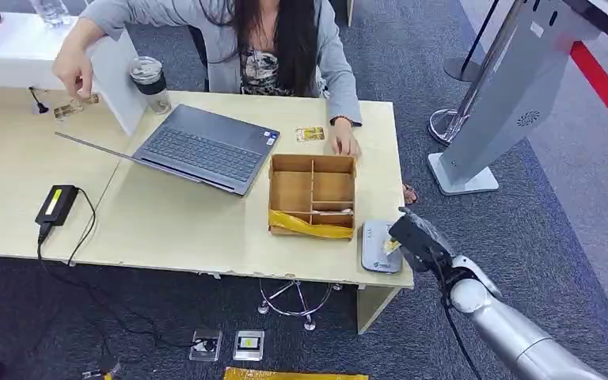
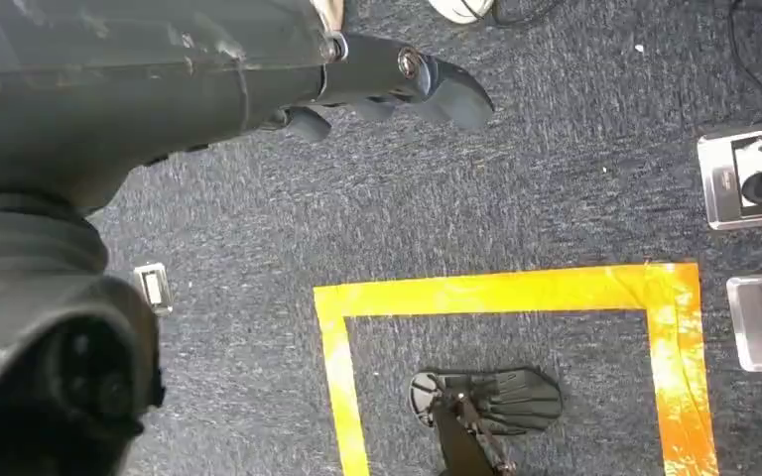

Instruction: Pass the card to the sensor for recognition and then transmit it.

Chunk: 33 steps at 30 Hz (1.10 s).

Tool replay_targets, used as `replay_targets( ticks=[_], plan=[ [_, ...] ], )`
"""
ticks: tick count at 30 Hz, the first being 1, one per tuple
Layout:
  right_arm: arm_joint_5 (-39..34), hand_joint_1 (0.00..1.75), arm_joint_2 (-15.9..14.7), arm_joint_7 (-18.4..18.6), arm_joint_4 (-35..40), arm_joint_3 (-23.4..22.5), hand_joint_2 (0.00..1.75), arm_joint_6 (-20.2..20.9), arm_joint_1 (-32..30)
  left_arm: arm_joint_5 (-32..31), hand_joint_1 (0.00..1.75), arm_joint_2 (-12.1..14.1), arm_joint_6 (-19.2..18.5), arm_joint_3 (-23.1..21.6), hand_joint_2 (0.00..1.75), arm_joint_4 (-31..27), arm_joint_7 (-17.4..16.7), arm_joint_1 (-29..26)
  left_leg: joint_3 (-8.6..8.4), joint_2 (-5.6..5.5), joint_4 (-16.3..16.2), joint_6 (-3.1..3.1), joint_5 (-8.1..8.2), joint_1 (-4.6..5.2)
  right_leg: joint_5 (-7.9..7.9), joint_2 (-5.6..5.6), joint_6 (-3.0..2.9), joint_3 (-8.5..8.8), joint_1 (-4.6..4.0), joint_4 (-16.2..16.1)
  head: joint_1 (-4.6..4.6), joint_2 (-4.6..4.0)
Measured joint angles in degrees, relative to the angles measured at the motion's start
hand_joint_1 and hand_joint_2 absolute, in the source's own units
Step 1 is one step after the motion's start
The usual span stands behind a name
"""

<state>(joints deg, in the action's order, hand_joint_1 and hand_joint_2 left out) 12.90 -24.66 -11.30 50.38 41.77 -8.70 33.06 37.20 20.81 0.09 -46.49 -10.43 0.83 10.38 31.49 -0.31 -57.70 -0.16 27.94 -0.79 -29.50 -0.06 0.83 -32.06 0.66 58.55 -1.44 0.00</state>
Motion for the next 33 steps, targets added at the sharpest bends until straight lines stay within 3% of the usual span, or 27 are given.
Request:
replay_targets(
  ticks=[7, 14, 25, 33],
  plan=[
    [1.2, 1.75, -0.6, -0.2, 0.5, 0.3, 1.75, 0.6, 8.6, -1.4, 0.00, 0.2, -0.4, 0.0, 0.00, 0.0, -1.0, 1.0, 0.03, 0.07, 0.0, -0.01, -0.01, 0.01, 0.05, 0.03, 0.00, -0.06, 0.02, 0.0, 0.02, 0.00],
    [3.1, 1.75, 1.2, 0.3, 1.2, 1.8, 1.75, 0.4, 14.6, -2.1, 0.00, 0.0, -0.3, 0.0, 0.00, 0.0, -1.4, 2.6, 0.06, 0.05, 0.0, -0.01, -0.01, 0.01, 0.05, 0.04, 0.00, -0.06, 0.01, 0.0, 0.02, 0.00],
    [8.0, 1.75, 10.2, -2.4, -4.0, 3.8, 1.75, -1.2, 21.3, -3.1, 0.00, -1.1, -0.5, -0.7, 0.00, 0.0, -2.9, 5.4, 0.07, 0.06, 0.0, -0.03, -0.02, -0.01, 0.05, 0.05, 0.00, -0.08, -0.01, 0.1, 0.04, 0.00],
    [9.5, 1.75, 15.7, -2.8, -9.4, 4.6, 1.75, -2.9, 22.2, -3.2, 0.00, -1.7, 0.4, -1.3, 0.00, 0.0, -3.3, 6.0, 0.08, 0.06, 0.0, -0.03, -0.02, -0.01, 0.04, 0.03, -0.02, -0.11, -0.01, 0.0, 0.00, 0.00]
  ],
)
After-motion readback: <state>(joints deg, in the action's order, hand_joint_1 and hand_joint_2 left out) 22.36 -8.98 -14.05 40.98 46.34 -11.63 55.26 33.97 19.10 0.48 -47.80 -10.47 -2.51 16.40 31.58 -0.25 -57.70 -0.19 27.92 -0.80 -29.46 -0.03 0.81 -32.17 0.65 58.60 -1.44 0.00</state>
